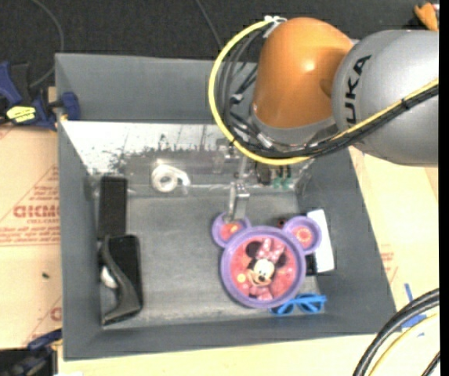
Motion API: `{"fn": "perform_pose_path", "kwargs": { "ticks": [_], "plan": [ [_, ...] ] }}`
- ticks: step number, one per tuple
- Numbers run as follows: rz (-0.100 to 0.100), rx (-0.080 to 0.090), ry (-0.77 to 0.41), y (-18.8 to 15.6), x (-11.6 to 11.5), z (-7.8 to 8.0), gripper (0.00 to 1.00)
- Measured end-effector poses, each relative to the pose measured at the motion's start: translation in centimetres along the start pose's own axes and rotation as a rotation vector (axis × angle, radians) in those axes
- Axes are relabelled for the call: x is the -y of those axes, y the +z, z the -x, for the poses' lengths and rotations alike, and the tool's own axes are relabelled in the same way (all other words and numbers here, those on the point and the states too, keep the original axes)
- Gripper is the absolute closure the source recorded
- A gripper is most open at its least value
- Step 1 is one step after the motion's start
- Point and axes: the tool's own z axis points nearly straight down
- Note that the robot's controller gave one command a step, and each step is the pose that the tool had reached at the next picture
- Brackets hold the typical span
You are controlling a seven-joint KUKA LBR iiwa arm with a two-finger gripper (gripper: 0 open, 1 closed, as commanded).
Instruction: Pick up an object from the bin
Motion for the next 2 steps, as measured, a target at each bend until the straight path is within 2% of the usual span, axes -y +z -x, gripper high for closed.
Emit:
{"fn": "perform_pose_path", "kwargs": {
  "ticks": [1, 2],
  "plan": [
    [0.001, 0.008, 0.002, -0.5, 0.0, 0.1, 0.00],
    [-0.002, -0.003, -0.140, 7.7, 8.3, -0.1, 0.00]
  ]
}}
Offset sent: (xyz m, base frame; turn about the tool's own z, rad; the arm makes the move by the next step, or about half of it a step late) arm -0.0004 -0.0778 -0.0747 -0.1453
